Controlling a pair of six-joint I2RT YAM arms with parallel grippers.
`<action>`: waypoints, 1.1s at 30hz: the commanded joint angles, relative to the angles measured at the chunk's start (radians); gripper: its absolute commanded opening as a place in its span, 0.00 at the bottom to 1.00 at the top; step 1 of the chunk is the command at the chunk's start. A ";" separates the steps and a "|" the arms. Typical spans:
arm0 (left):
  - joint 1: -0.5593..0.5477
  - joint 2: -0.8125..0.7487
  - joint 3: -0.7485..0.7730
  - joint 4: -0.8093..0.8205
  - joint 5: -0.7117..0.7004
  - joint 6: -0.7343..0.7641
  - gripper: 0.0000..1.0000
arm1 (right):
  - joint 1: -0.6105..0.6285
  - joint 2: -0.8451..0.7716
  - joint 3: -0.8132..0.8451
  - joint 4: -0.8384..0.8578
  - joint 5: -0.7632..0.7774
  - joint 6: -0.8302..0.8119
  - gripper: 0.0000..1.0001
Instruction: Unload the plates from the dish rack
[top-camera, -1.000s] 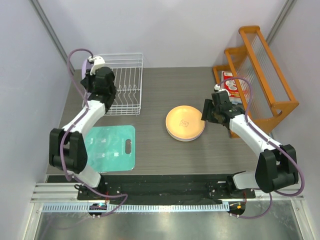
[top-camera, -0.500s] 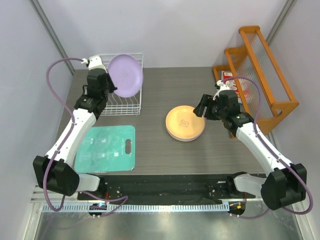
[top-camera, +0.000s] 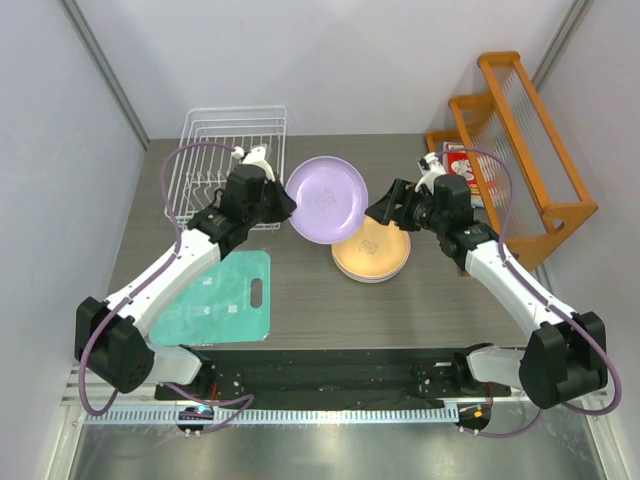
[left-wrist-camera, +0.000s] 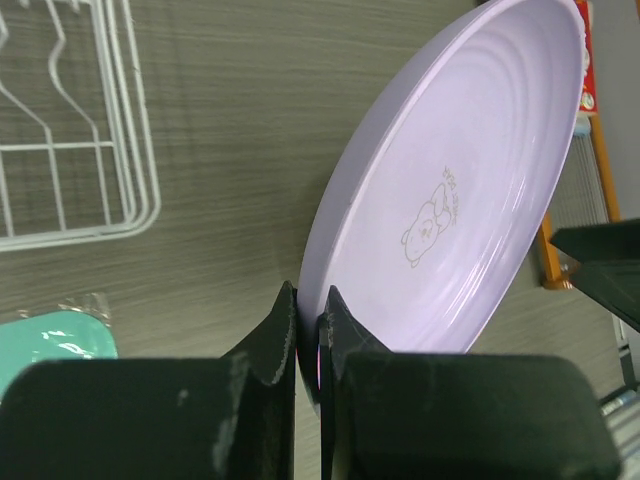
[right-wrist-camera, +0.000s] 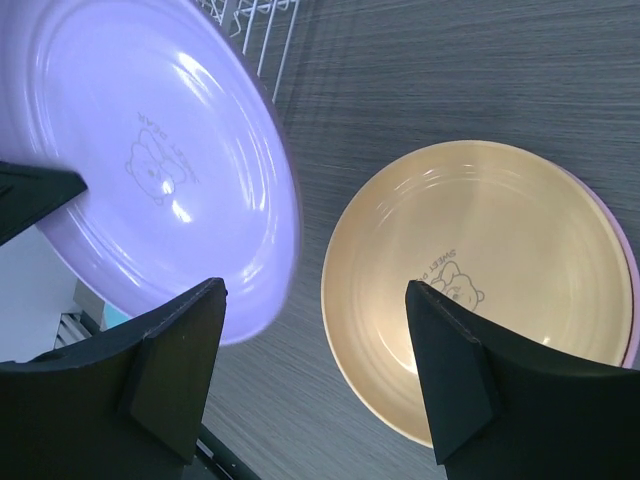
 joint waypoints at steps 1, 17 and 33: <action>-0.046 0.003 0.012 0.077 0.019 -0.041 0.00 | 0.017 0.028 0.003 0.068 -0.006 0.015 0.78; -0.089 -0.011 0.014 0.059 -0.116 -0.001 0.82 | 0.022 0.019 -0.008 -0.044 0.210 -0.028 0.01; -0.089 -0.103 -0.118 -0.007 -0.592 0.160 0.99 | -0.052 0.031 -0.029 -0.282 0.315 -0.105 0.02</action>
